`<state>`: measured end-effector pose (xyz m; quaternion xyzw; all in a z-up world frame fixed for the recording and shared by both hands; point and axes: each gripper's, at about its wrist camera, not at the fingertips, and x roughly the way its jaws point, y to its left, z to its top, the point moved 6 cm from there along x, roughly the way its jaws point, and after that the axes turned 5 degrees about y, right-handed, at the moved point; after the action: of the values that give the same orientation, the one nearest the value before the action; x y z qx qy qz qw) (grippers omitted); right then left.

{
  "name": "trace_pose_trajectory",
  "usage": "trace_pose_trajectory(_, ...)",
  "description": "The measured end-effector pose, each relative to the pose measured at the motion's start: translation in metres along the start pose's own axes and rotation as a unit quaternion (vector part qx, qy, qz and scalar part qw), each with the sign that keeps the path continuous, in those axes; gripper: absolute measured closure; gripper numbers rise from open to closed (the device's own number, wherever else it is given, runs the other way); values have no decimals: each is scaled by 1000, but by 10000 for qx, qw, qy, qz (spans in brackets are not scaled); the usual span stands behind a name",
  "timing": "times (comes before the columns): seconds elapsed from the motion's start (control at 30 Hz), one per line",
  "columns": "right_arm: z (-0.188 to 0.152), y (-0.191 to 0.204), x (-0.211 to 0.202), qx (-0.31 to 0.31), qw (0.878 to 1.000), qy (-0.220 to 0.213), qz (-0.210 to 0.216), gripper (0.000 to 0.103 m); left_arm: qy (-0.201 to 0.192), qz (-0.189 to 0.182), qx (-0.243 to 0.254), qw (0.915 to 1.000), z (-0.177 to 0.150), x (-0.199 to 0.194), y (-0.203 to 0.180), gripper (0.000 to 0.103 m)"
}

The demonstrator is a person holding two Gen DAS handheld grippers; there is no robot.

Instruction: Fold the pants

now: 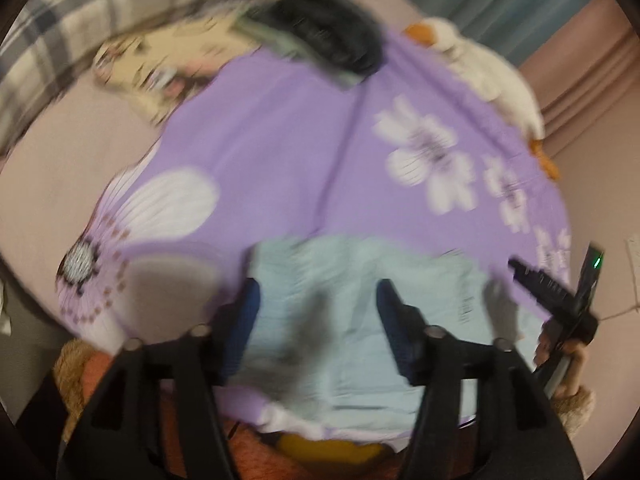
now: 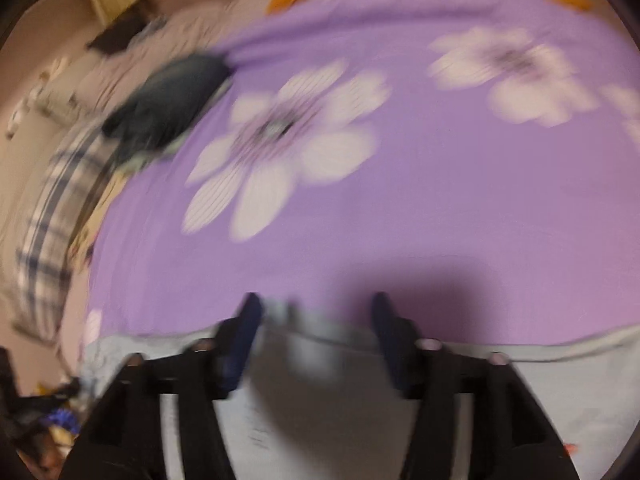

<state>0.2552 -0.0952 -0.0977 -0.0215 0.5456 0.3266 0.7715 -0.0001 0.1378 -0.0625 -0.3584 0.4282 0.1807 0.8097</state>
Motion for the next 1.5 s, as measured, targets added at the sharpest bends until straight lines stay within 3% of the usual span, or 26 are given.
trace_pose_trajectory(0.1, -6, -68, -36, 692, 9967, -249, -341, 43, 79, -292, 301, 9991, 8, 9, -34, 42)
trace_pose_trajectory(0.23, -24, -162, -75, 1558, 9820, -491, -953, 43, 309, -578, 801, 9946, 17, 47, -91, 43)
trace_pose_trajectory(0.37, -42, -242, -102, 2324, 9624, -559, -1293, 43, 793, -848, 1084, 9873, 16, 101, -135, 56)
trace_pose_trajectory(0.47, -51, -284, -117, 2689, 9490, -636, -1516, 42, 1217, -819, 1049, 9836, 11, 142, -149, 65)
trace_pose_trajectory(0.6, -53, -323, -128, 3058, 9349, -760, -1631, 39, 1496, -573, 998, 9820, 4, 177, -155, 65)
trace_pose_trajectory(0.73, -40, -342, -126, 3027, 9327, -816, -1781, 39, 1375, -477, 1110, 9831, 2, 182, -155, 65)
trace_pose_trajectory(0.87, -37, -347, -107, 2999, 9398, -615, -1518, 42, 1361, -454, 1098, 9835, 3, 183, -155, 65)
trace_pose_trajectory(0.93, -41, -349, -99, 3004, 9366, -496, -1736, 71, 1359, -448, 1116, 9834, 4, 184, -156, 64)
trace_pose_trajectory(0.97, -43, -350, -99, 3018, 9347, -504, -1808, 79, 1359, -444, 1106, 9835, 4, 184, -156, 64)
trace_pose_trajectory(1.1, -46, -352, -122, 3170, 9250, -1089, -1788, 87, 1367, -387, 1095, 9838, 6, 187, -159, 65)
trace_pose_trajectory(1.27, -48, -359, -101, 3090, 9303, -786, -1811, 87, 1240, -220, 1296, 9835, 3, 187, -163, 63)
trace_pose_trajectory(1.37, -48, -357, -104, 2984, 9326, -821, -1857, 86, 1282, -174, 1296, 9831, 1, 182, -163, 63)
trace_pose_trajectory(1.43, -54, -355, -117, 3067, 9320, -820, -1751, 77, 1325, -165, 1310, 9823, -3, 173, -164, 63)
trace_pose_trajectory(1.5, -67, -353, -138, 3115, 9275, -981, -1819, 56, 1273, -287, 1430, 9811, -10, 158, -169, 63)
